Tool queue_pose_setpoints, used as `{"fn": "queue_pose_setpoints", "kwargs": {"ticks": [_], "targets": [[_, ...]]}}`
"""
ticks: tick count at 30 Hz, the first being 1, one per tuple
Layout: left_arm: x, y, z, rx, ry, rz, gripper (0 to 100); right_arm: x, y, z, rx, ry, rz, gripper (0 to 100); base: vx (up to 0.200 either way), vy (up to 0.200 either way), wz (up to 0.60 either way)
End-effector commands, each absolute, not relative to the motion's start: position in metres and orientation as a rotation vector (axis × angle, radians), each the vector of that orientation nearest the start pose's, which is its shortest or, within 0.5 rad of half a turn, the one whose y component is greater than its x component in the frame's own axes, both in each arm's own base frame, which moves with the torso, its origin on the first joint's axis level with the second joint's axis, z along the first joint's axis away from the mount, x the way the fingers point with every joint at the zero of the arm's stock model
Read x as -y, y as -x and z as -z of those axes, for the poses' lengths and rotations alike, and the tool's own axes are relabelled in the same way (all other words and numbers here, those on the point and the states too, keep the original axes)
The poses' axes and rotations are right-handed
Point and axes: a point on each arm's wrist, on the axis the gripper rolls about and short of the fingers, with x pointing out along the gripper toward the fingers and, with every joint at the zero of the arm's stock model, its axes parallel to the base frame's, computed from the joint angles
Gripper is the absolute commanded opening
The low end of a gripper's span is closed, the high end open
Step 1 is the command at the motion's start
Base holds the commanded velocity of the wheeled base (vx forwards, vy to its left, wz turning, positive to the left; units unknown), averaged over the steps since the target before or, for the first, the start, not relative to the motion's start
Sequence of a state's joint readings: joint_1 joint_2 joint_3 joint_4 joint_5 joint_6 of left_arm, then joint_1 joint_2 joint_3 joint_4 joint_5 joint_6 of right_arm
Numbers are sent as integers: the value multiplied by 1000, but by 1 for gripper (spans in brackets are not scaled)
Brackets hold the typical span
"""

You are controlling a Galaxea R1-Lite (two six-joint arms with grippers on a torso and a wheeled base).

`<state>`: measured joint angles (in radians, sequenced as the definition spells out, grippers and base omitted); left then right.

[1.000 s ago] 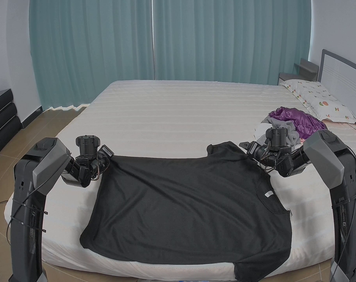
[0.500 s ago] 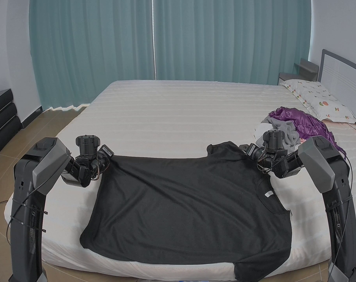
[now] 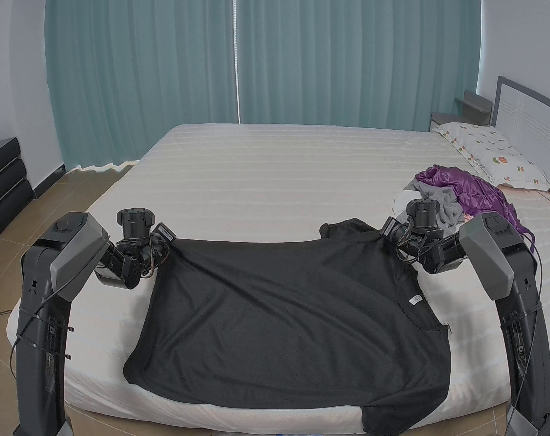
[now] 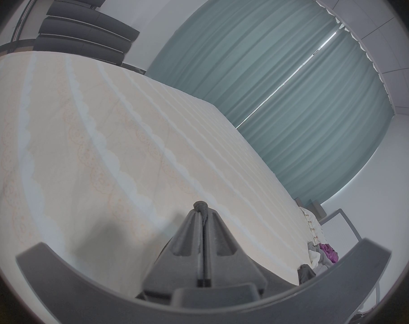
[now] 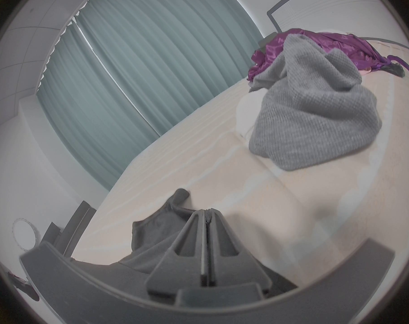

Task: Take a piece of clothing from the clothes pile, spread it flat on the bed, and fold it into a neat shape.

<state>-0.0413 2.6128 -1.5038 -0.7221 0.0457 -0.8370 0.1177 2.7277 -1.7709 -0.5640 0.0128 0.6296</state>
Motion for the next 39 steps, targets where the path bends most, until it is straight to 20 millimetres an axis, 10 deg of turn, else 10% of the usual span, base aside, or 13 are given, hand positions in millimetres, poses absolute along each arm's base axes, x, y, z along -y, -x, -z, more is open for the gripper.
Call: {"fn": "queue_pose_setpoints", "kwargs": {"ticks": [1,25,39], "targets": [[20,-500,9,-357,810,-164,0,-57,-531,9,-388,-610,8,0,0,0,0],[15,-509,0,-275,816,-139,0,-45,-550,-34,-172,-658,69,0,0,0,0],[13,-515,1,-254,818,-135,0,-51,-556,-19,-167,-629,79,0,0,0,0]]}}
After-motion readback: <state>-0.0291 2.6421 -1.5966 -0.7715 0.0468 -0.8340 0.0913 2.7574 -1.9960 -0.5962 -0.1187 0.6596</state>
